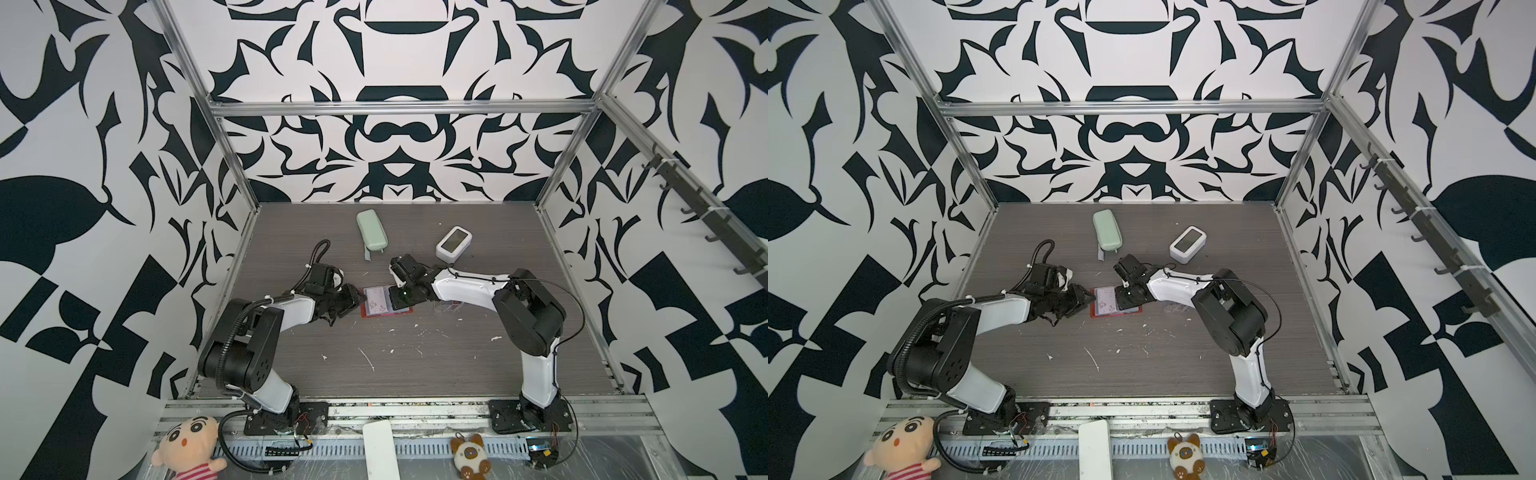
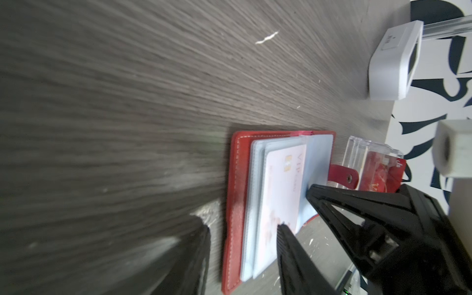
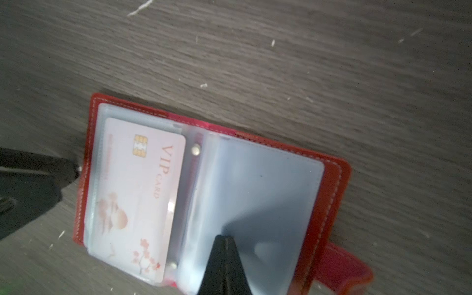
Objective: Insert credit cards into a card holder
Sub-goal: Insert the credit card into the card slot.
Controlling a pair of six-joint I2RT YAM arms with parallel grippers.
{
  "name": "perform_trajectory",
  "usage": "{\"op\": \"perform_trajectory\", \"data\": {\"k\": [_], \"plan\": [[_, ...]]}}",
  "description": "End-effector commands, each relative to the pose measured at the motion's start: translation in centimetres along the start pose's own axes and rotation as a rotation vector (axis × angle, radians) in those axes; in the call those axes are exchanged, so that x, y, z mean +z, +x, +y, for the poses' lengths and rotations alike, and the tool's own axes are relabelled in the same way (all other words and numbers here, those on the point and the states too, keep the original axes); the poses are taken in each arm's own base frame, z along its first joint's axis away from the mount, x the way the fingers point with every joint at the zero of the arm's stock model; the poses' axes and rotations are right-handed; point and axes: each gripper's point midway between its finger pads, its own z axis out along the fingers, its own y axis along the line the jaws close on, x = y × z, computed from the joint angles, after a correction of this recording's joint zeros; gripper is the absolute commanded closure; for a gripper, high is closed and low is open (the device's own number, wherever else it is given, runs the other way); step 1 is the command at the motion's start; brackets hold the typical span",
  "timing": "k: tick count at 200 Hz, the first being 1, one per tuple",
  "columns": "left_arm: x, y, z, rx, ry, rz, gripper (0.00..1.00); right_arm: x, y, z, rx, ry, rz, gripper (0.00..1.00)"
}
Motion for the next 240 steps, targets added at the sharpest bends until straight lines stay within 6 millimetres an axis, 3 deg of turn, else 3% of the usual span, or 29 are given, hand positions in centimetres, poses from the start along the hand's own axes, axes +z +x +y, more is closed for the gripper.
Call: {"op": "perform_trajectory", "data": {"k": [1,108,189,240], "plan": [[0.7,1.0,0.9,-0.041,-0.008,0.043,0.56,1.1,2.7,-0.5,0.01,0.01,0.107,1.0],[0.6,0.6,-0.7,-0.051,0.077,0.032,0.67,1.5,3.3,-0.4,0.03,-0.007,0.123,1.0],[0.1,0.2,-2.3,-0.039,0.144,0.023,0.87,1.4,3.0,0.1,0.036,-0.03,0.111,1.0],[0.3,0.3,-2.6,-0.039,0.162,0.039,0.88,1.3,2.8,0.4,0.039,-0.046,0.103,1.0]]}}
